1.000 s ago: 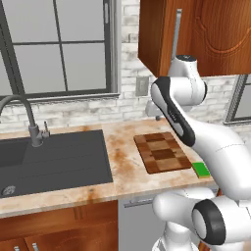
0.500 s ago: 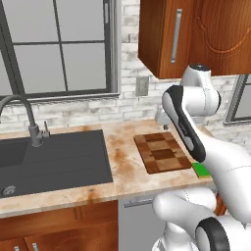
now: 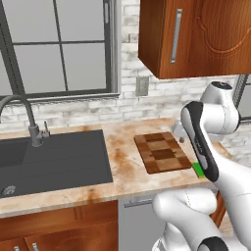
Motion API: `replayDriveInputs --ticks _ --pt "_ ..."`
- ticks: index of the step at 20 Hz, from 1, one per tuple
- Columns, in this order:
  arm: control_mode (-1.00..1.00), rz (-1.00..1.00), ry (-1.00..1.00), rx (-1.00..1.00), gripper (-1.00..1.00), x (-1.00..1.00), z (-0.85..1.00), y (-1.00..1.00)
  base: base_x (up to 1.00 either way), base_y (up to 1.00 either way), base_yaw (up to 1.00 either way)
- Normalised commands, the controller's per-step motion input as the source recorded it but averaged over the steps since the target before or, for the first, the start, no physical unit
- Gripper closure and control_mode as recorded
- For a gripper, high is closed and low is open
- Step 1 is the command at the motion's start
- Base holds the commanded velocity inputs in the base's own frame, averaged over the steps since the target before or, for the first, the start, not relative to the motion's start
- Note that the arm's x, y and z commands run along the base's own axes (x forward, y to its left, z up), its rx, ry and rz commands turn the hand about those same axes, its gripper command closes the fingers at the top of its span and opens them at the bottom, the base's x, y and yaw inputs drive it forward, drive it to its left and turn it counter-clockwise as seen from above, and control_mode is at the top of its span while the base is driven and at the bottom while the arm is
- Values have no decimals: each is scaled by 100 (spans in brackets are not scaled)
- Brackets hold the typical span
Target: Pick up the sponge from the counter and clean the cutting board by briefly scrubbing or pressing down on the cutting board. Once finished, release the sponge.
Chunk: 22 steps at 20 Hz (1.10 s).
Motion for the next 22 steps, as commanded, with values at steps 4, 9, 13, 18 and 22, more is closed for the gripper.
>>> replayDriveInputs --ticks 4,9,13,18,22 --pt "-100 -12 10 0 -100 -13 -35 -36 0 0 0" --pt "-100 -10 6 0 -100 -15 -41 -36 0 0 0" --pt "-100 -4 3 0 -100 -8 -36 -38 0 0 0" --pt "-100 0 4 0 -100 0 -27 -36 0 0 0" --pt "-100 0 4 0 -100 1 -23 -33 0 0 0"
